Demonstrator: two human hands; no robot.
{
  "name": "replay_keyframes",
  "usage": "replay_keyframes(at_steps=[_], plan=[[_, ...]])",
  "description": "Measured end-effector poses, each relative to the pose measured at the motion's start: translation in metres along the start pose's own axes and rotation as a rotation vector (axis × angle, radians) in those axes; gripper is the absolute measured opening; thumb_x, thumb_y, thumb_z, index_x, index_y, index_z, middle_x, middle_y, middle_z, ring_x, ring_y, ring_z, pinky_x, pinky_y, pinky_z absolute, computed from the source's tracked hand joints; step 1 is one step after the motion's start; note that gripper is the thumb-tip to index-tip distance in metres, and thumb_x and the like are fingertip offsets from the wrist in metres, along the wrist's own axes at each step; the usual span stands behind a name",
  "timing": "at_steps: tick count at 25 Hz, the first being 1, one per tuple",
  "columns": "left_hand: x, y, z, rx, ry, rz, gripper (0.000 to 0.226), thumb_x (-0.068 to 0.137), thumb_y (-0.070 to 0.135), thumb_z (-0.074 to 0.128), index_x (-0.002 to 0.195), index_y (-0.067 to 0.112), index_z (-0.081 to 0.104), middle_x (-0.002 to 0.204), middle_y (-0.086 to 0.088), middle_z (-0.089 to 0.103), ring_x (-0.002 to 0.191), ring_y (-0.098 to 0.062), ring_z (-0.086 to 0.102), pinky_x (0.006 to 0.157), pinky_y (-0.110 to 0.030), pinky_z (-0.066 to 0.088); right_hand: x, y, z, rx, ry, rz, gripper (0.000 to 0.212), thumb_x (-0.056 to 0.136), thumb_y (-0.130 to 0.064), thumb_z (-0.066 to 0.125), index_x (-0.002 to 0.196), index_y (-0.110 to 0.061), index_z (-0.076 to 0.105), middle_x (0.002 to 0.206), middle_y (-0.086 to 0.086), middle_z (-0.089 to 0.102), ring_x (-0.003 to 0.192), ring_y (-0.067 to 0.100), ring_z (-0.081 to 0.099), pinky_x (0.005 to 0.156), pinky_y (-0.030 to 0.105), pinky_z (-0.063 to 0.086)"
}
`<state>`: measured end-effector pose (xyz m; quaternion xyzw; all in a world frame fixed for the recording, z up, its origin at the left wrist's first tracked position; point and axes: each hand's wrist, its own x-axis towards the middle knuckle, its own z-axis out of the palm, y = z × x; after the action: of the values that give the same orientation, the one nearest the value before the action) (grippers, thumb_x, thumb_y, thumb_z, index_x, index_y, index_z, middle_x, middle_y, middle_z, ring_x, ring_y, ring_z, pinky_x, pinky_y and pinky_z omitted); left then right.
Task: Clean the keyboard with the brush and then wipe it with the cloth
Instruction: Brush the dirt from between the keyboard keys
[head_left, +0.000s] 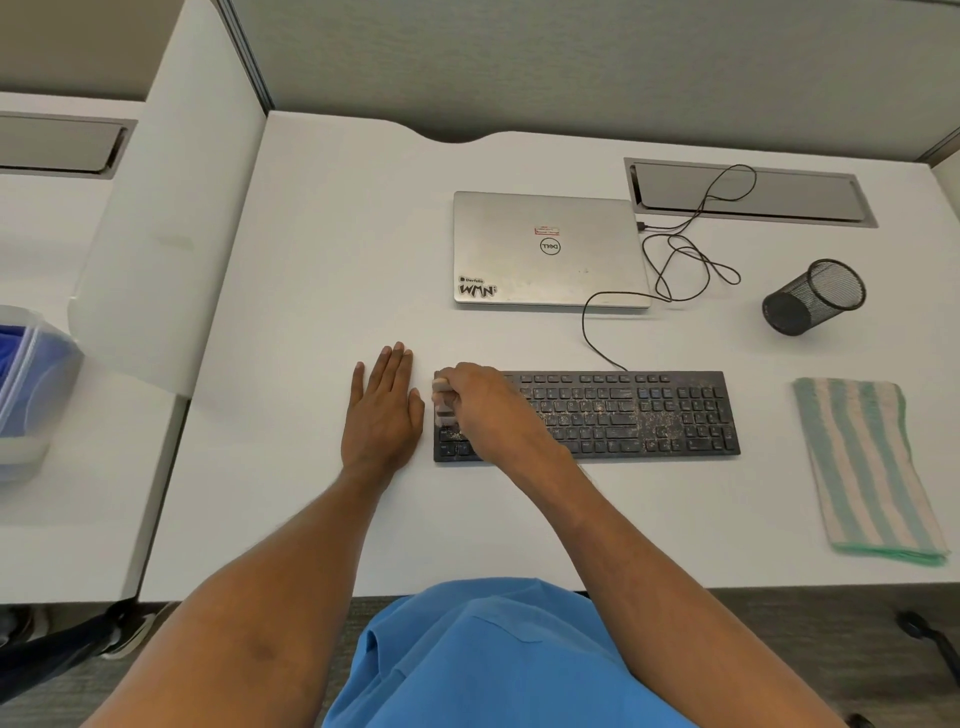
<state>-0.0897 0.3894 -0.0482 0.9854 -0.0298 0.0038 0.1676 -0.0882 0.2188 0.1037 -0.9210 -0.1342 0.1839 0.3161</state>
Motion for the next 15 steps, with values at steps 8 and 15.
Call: replay_keyframes(at_steps=[8, 15], plan=[[0.0, -0.001, 0.0, 0.027, -0.021, 0.004, 0.064, 0.107, 0.035, 0.022, 0.167, 0.011, 0.026, 0.175, -0.002, 0.021, 0.163, -0.015, 0.012, 0.133, -0.045, 0.003, 0.005, 0.0, 0.008, -0.044, 0.049, -0.051, 0.014, 0.1, -0.015, 0.051, 0.094, -0.019, 0.063, 0.09, 0.0, 0.059, 0.087, 0.021, 0.061, 0.078, 0.045, 0.053], [0.0, -0.001, -0.001, 0.012, -0.023, 0.011, 0.067, 0.105, 0.036, 0.017, 0.167, 0.011, 0.026, 0.176, -0.002, 0.02, 0.163, -0.014, 0.01, 0.133, -0.044, 0.001, 0.002, 0.003, -0.002, 0.045, 0.019, -0.085, 0.017, 0.096, -0.006, 0.053, 0.093, -0.014, 0.067, 0.09, 0.003, 0.064, 0.086, 0.019, 0.063, 0.079, 0.037, 0.052]])
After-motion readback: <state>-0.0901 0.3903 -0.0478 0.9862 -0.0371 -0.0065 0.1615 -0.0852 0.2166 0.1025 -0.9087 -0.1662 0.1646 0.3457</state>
